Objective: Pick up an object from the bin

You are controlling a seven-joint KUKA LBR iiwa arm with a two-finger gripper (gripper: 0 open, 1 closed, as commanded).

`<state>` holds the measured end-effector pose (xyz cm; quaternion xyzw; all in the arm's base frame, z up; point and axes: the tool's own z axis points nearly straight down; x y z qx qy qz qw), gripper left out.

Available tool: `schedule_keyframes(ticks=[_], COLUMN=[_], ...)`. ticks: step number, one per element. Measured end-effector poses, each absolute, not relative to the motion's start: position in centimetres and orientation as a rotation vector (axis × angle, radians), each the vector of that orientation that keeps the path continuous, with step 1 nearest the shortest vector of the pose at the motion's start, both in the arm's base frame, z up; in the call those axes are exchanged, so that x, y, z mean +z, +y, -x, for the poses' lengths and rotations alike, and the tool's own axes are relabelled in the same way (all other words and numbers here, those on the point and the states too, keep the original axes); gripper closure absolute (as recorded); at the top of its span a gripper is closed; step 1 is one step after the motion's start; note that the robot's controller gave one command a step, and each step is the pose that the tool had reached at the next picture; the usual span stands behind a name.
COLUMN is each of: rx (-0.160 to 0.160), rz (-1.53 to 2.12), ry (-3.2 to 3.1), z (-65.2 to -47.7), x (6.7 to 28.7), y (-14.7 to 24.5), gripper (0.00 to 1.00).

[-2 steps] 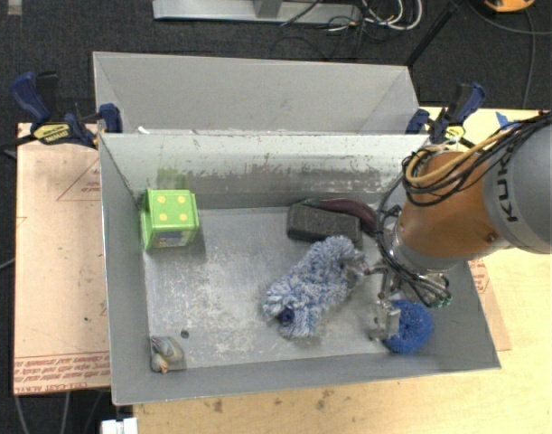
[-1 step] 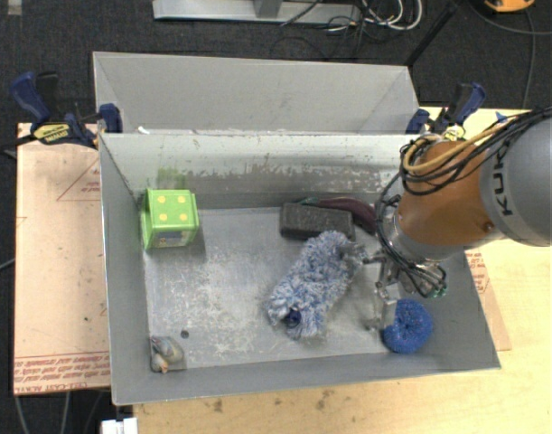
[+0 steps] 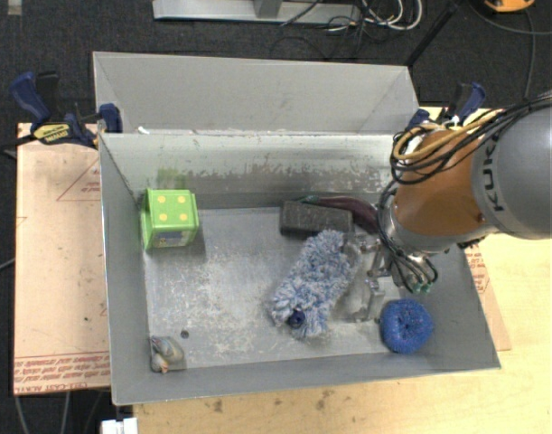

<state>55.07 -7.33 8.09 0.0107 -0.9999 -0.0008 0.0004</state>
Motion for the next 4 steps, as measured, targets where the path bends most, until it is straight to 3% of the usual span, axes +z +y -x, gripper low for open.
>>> schedule_keyframes(ticks=[1,2,3,4], rx=[0.0,0.001,0.001,-0.001], rz=[-0.28,-0.754,-0.753,-0.741], ry=[-3.131,-3.057,-3.057,-3.057], z=[-56.5,-62.0,-62.0,-60.3], x=[7.9,7.2,7.2,21.4], y=[-6.7,-2.9,-2.9,-2.1], gripper=[0.0,1.0,1.0,1.0])
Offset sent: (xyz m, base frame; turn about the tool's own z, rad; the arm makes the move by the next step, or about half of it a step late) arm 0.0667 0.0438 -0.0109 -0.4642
